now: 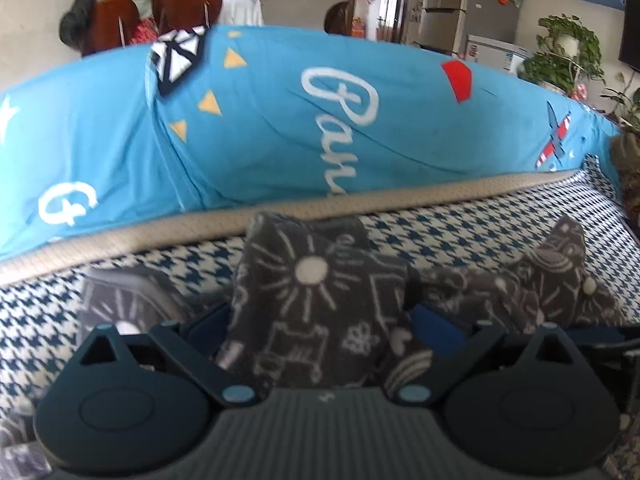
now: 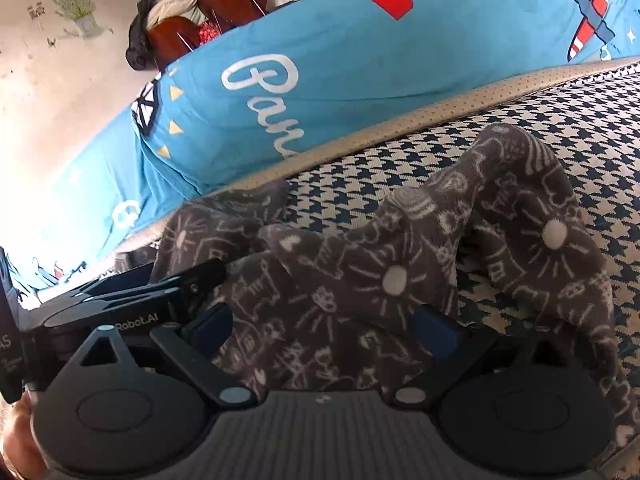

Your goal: Fold clothes

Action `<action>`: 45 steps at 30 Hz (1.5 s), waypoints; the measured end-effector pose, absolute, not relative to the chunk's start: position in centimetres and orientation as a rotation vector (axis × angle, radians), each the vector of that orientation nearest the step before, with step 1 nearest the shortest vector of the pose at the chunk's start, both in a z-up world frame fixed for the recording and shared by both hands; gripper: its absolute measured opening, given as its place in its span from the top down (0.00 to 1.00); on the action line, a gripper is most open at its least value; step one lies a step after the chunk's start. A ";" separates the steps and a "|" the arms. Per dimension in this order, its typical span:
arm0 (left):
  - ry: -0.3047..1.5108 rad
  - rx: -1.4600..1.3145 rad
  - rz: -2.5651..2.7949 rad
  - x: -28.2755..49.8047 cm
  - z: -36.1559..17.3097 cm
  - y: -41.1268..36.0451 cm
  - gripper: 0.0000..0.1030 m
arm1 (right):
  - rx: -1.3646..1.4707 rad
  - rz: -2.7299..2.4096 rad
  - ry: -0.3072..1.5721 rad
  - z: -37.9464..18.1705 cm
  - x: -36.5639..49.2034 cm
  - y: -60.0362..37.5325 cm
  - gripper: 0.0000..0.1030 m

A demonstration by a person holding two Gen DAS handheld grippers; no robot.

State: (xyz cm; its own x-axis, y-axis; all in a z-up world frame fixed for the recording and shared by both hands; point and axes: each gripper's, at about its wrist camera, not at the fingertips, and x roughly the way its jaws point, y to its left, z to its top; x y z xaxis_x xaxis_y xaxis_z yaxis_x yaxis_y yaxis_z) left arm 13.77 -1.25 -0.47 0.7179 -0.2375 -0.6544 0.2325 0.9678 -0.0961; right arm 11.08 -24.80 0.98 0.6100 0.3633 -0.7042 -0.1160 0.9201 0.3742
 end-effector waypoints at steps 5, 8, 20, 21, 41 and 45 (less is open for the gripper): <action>0.714 -0.088 -0.265 13.8 -0.7 0.0 0.19 | 0.300 0.275 0.880 0.8 11.1 -24.6 0.04; 0.697 -0.109 -0.267 13.4 -0.3 0.3 0.35 | 0.299 0.275 0.881 0.8 11.1 -24.6 0.04; 0.678 -0.075 -0.204 12.2 0.5 -1.8 0.49 | 0.309 0.262 0.886 0.7 11.1 -24.7 0.04; 0.681 -0.071 -0.195 12.2 0.3 -1.8 0.49 | 0.309 0.262 0.886 0.7 11.1 -24.7 0.04; 0.500 -0.179 -0.029 4.6 7.2 3.5 0.50 | 0.330 0.239 0.882 1.0 10.5 -24.8 0.04; 0.543 -0.180 -0.056 5.8 6.0 2.8 0.30 | 0.313 0.233 0.893 0.8 10.5 -24.5 0.04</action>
